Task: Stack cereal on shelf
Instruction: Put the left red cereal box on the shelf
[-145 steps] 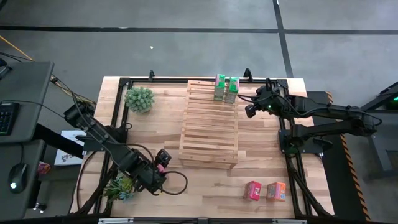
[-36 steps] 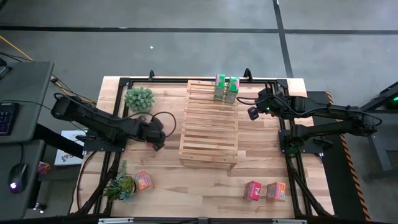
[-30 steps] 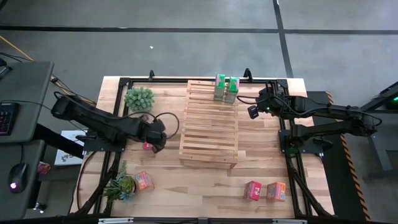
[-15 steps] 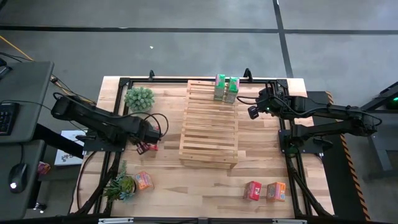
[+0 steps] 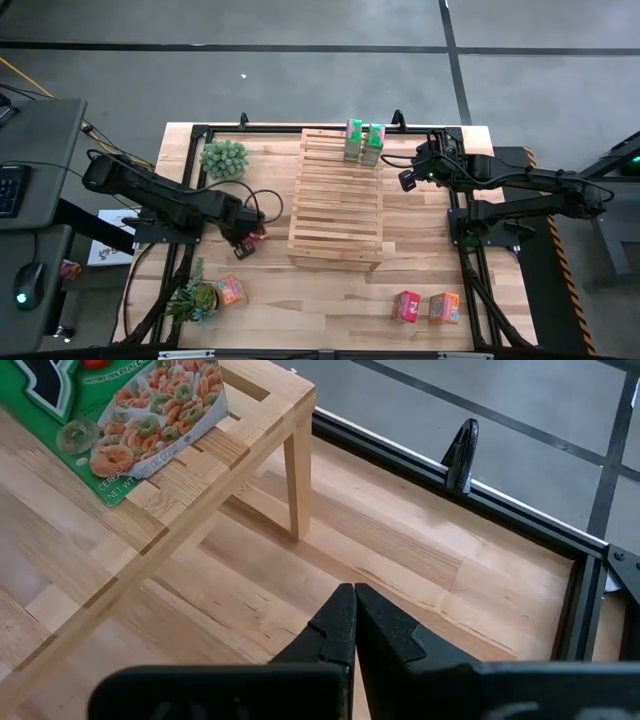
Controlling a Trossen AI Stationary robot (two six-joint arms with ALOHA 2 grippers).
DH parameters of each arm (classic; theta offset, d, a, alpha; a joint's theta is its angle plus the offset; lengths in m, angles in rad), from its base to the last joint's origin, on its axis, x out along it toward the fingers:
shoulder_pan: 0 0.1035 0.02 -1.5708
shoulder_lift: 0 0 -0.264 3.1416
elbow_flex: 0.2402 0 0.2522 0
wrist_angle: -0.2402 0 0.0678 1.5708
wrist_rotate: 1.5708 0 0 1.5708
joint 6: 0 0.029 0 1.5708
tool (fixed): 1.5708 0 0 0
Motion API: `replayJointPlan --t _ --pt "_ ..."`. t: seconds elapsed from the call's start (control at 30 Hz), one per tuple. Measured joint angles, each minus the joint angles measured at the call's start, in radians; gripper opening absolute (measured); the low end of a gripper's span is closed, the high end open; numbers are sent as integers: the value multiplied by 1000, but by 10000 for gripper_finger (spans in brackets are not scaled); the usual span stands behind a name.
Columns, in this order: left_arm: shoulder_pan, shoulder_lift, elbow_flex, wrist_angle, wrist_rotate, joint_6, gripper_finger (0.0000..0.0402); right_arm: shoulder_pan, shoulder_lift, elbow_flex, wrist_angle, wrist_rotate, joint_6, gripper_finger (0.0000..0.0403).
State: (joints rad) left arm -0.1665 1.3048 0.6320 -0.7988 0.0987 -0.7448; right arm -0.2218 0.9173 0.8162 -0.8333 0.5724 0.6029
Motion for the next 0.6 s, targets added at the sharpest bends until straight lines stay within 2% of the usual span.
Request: replayJointPlan --t 0.13,0.27,0.5,0.6 --pt "8 0 1 170 0 82 0 0 0 0 0 0 0 0" --pt "44 0 1 272 -35 188 0 0 0 0 0 0 0 0" --pt "152 36 1 341 -201 427 0 0 0 0 0 0 0 0" --pt "204 52 1 405 -236 522 0 0 0 0 0 0 2 0"
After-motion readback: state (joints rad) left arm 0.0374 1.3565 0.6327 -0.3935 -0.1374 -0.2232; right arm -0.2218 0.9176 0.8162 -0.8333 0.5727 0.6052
